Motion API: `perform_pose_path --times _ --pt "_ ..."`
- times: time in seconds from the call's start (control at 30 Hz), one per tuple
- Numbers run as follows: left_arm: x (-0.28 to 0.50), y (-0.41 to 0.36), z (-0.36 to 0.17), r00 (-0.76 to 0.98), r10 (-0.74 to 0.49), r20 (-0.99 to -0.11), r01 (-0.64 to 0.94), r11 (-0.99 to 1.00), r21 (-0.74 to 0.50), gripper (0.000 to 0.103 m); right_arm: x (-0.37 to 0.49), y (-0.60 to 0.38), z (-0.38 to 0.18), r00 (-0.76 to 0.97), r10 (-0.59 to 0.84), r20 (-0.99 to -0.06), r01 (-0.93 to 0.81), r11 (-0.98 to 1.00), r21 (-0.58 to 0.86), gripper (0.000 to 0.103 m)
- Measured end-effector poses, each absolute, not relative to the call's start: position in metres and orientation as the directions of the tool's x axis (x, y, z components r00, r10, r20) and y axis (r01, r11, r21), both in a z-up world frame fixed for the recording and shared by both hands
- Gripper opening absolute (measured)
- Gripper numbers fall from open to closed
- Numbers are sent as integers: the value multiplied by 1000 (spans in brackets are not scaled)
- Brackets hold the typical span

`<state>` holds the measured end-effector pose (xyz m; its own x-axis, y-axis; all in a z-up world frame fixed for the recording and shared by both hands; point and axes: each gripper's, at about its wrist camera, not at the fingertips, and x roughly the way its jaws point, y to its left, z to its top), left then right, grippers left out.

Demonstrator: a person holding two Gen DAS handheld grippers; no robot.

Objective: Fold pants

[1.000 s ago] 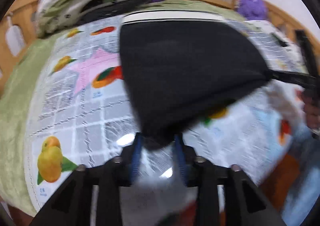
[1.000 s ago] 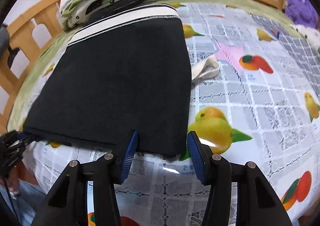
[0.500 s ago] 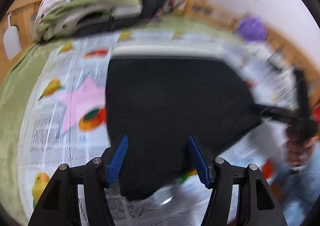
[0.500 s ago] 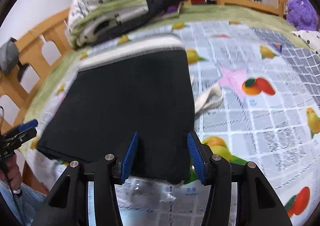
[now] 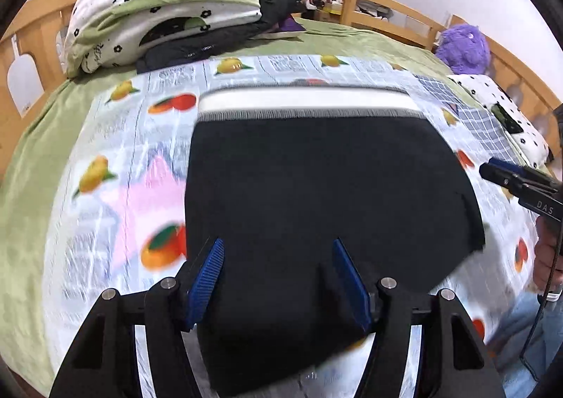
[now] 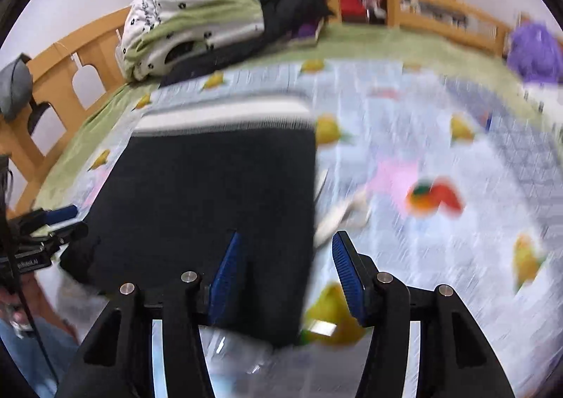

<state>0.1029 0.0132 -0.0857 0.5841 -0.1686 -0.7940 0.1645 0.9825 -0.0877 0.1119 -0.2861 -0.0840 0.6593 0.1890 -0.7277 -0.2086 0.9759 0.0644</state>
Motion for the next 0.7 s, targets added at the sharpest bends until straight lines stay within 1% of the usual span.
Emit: perform_pose_path --times 0.07,0.2,0.27,0.33,0.37,0.43,0.47,0.5,0.6,0.7 --pt "118 10 -75 598 -172 -782 176 981 -81 62 131 -283 -70 683 189 -705 -222 974 46 55" --pt "157 -5 -60 649 -120 -751 192 981 9 62 173 -270 -56 715 194 -672 -230 972 36 55" --pt "176 -8 -65 658 -106 -746 184 983 23 62 189 -262 -58 724 186 -664 -224 974 29 55" --pt "190 -5 -77 658 -101 -746 162 987 8 62 201 -256 -71 721 184 -668 -223 974 28 54" --pt "195 -3 -85 648 -98 -756 147 989 -3 62 208 -255 -80 717 178 -674 -219 975 24 51" --pt "205 -3 -102 602 -74 -795 140 990 14 62 220 -254 -98 696 164 -699 -208 978 22 42" --pt "209 -4 -109 593 -64 -803 147 989 30 62 226 -254 -106 676 163 -719 -206 978 28 35" --pt "209 -3 -113 590 -56 -805 150 988 42 62 233 -254 -114 663 152 -733 -191 981 31 35" --pt "212 -4 -121 588 -25 -808 162 983 88 63 238 -251 -121 677 129 -725 -172 985 15 36" --pt "212 -4 -123 584 -19 -811 163 982 95 66 240 -249 -124 672 112 -732 -170 985 -5 36"
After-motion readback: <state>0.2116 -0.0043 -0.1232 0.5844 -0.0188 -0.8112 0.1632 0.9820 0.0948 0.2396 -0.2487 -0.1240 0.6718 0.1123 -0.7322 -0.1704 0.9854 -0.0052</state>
